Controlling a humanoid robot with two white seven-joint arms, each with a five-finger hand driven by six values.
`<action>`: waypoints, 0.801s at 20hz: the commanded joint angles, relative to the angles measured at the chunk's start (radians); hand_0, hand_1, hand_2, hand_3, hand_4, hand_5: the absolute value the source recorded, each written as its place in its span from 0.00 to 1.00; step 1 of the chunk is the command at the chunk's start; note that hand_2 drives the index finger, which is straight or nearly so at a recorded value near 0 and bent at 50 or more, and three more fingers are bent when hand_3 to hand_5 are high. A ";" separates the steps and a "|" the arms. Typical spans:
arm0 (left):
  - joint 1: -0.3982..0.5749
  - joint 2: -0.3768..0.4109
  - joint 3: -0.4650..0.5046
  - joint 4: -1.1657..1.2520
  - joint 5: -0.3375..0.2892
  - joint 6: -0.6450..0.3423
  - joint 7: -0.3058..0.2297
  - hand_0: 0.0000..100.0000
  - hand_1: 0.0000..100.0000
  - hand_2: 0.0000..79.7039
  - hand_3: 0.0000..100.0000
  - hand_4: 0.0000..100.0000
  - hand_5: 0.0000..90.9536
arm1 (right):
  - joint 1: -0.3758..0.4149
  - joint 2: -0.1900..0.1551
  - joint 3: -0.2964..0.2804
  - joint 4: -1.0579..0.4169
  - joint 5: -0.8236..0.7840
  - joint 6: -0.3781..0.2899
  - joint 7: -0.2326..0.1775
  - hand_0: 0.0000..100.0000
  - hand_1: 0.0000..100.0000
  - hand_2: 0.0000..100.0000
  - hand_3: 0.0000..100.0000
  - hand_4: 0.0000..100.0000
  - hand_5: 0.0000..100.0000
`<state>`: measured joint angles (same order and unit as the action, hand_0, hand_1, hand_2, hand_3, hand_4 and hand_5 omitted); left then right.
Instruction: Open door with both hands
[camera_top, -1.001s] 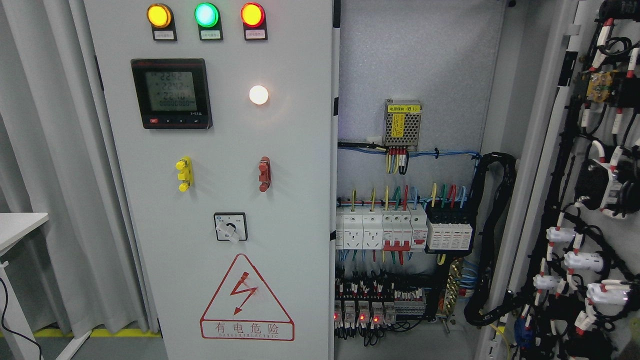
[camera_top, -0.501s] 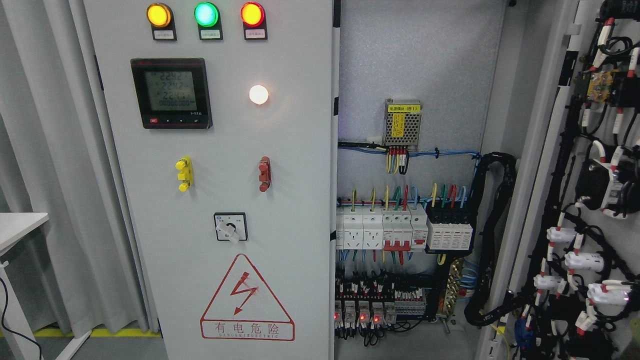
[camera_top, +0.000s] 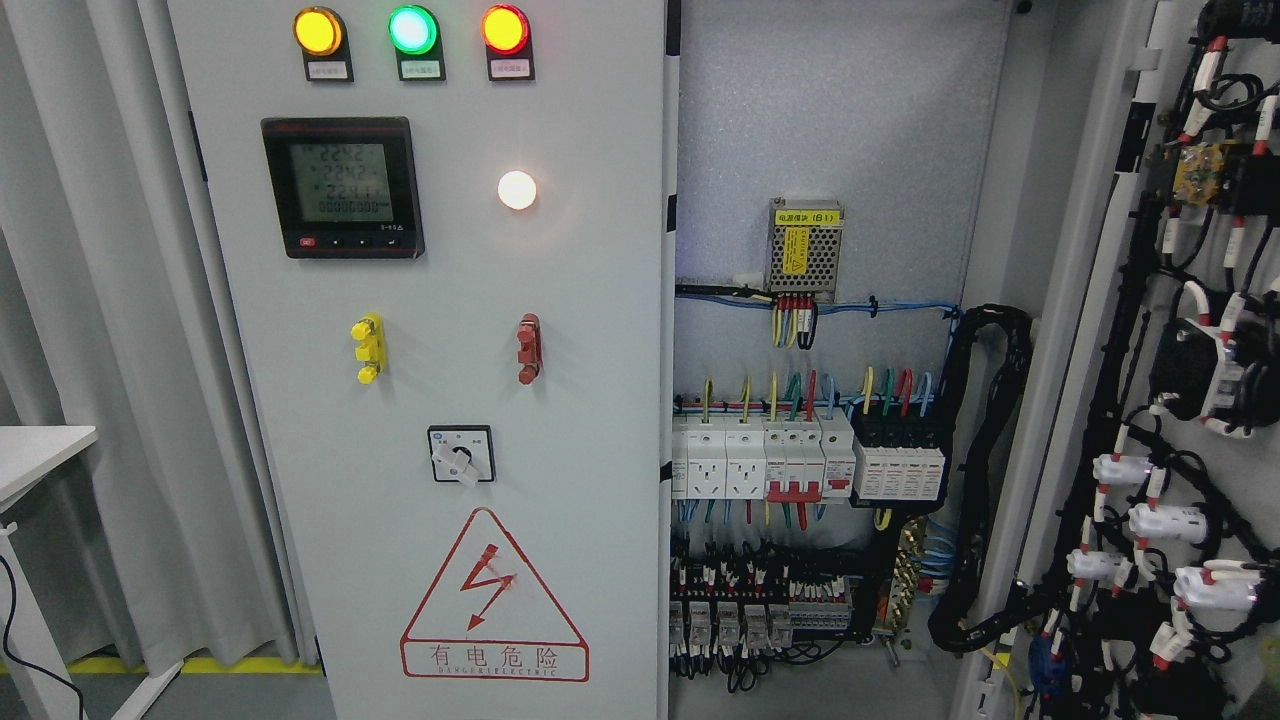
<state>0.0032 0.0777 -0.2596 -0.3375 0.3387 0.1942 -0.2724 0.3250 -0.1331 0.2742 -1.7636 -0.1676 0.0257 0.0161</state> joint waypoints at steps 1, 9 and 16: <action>0.001 -0.042 0.046 0.238 -0.017 -0.006 0.042 0.29 0.00 0.03 0.03 0.04 0.00 | -0.096 0.058 0.010 -0.192 0.002 -0.004 -0.007 0.22 0.00 0.00 0.00 0.00 0.00; 0.001 -0.044 0.042 0.275 -0.020 -0.126 0.045 0.29 0.00 0.03 0.03 0.04 0.00 | -0.293 0.132 -0.001 -0.183 0.003 -0.001 -0.005 0.22 0.00 0.00 0.00 0.00 0.00; 0.001 -0.044 0.045 0.276 -0.018 -0.202 0.038 0.29 0.00 0.03 0.03 0.03 0.00 | -0.520 0.133 -0.009 -0.073 0.000 -0.007 -0.004 0.22 0.00 0.00 0.00 0.00 0.00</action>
<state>0.0001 0.0193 -0.2264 -0.1321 0.3207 0.0189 -0.2245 -0.0298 -0.0367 0.2725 -1.8767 -0.1661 0.0195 0.0118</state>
